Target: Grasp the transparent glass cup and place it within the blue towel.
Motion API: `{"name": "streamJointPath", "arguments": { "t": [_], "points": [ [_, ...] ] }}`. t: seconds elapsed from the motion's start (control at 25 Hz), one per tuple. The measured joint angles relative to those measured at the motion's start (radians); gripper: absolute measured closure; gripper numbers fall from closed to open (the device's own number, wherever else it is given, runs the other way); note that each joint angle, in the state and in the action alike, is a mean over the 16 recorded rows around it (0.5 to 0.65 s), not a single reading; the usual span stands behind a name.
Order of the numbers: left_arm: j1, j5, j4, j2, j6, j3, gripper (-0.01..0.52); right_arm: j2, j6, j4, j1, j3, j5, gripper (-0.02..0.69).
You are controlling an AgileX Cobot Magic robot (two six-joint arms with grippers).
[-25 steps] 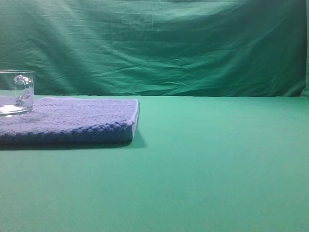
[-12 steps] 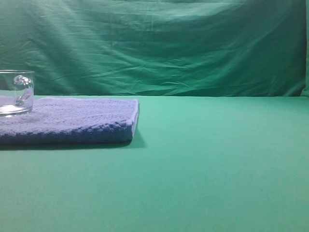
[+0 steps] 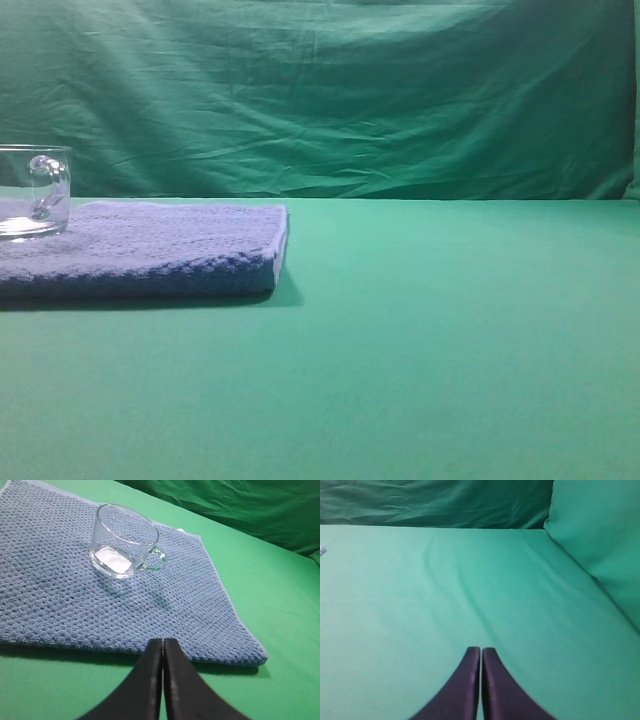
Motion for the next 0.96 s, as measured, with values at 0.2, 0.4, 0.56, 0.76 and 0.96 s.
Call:
{"name": "streamJointPath", "arguments": {
  "t": [0.2, 0.4, 0.56, 0.76, 0.96],
  "points": [
    [0.0, 0.0, 0.0, 0.0, 0.0, 0.0, 0.514, 0.0, 0.001, -0.001, 0.0, 0.0, 0.012, 0.665],
    [0.0, 0.0, 0.0, 0.0, 0.0, 0.0, 0.514, 0.0, 0.001, -0.001, 0.0, 0.0, 0.014, 0.665],
    [0.0, 0.0, 0.0, 0.0, 0.0, 0.0, 0.514, 0.0, 0.001, -0.001, 0.0, 0.0, 0.014, 0.665],
    [0.0, 0.0, 0.0, 0.0, 0.0, 0.0, 0.514, 0.0, 0.001, -0.001, 0.0, 0.0, 0.014, 0.665],
    [0.0, 0.0, 0.0, 0.0, 0.0, 0.0, 0.514, 0.0, 0.001, -0.001, 0.0, 0.0, 0.014, 0.665]
  ]
}}
